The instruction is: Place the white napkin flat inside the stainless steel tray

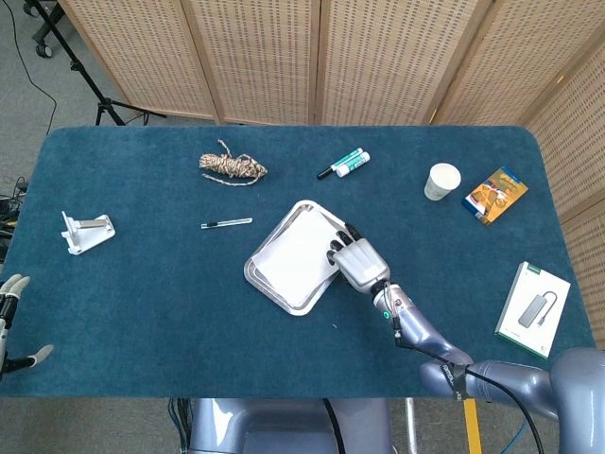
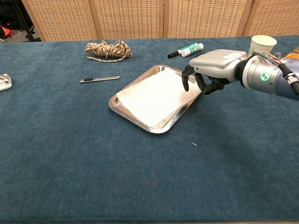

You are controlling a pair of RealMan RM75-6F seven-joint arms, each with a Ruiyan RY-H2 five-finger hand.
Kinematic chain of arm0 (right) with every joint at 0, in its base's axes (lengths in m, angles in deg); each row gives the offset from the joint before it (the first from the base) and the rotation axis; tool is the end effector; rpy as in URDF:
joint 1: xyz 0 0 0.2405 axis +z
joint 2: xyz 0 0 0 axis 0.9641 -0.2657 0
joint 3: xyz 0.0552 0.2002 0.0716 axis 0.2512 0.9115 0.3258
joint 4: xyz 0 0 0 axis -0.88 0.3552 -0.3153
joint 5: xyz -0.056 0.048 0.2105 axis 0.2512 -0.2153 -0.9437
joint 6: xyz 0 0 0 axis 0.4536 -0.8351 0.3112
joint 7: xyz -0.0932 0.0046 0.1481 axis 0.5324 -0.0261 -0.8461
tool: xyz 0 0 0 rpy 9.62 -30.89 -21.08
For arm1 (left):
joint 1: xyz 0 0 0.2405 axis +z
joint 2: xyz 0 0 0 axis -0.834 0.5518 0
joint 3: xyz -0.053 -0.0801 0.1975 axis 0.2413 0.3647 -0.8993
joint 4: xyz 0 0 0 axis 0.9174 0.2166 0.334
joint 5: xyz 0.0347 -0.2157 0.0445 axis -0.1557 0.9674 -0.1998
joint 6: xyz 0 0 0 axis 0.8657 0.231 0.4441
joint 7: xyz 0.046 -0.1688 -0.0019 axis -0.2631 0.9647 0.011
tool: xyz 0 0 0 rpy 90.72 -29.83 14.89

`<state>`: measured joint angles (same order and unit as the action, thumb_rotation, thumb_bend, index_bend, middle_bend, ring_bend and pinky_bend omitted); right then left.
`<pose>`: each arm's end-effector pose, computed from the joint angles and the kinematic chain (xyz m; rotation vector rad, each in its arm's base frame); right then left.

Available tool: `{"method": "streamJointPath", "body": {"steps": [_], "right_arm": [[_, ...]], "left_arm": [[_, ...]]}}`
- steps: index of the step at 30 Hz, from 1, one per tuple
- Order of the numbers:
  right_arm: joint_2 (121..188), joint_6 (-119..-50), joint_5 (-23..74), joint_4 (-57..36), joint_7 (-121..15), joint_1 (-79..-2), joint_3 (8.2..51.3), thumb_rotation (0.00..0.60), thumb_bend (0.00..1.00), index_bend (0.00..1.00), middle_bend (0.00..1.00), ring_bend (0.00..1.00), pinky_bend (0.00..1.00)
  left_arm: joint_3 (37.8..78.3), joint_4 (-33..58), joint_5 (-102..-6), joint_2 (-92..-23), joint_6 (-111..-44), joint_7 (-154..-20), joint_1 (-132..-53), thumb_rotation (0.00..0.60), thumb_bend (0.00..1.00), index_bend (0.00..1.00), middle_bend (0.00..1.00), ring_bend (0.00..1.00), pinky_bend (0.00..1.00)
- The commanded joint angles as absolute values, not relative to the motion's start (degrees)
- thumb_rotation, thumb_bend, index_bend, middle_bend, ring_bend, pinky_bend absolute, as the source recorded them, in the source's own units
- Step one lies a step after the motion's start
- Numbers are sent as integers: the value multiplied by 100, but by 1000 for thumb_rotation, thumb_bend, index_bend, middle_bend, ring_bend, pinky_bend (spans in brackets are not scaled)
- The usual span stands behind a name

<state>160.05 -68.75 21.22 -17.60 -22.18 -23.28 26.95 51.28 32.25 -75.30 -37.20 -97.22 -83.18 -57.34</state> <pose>-0.0944 -0.3631 -0.0620 2.0624 -0.7387 0.7479 -0.3120 0.1831 0.1324 -1.2924 -1.0388 -0.8267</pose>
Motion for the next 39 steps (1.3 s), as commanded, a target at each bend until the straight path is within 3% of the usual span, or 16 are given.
{"method": "streamJointPath", "body": {"steps": [1, 17, 39], "right_arm": [[16023, -6902, 2077, -1778, -2162, -2330, 2685, 600, 1000, 325, 238, 121, 0], [16632, -7036, 1518, -1258, -1624, -2213, 2702, 600, 1000, 324, 238, 111, 0], [16859, -7040, 1702, -919, -1600, -2299, 2542, 600, 1000, 324, 238, 106, 0]], "left_arm": [[5130, 3222, -7513, -3730, -9692, -8335, -5750, 600, 0, 0, 0, 0, 0], [5153, 3213, -7445, -3766, -9675, -8397, -5770, 600, 0, 0, 0, 0, 0], [5154, 3223, -7417, -3787, -9661, -8442, -5785, 600, 0, 0, 0, 0, 0]]}}
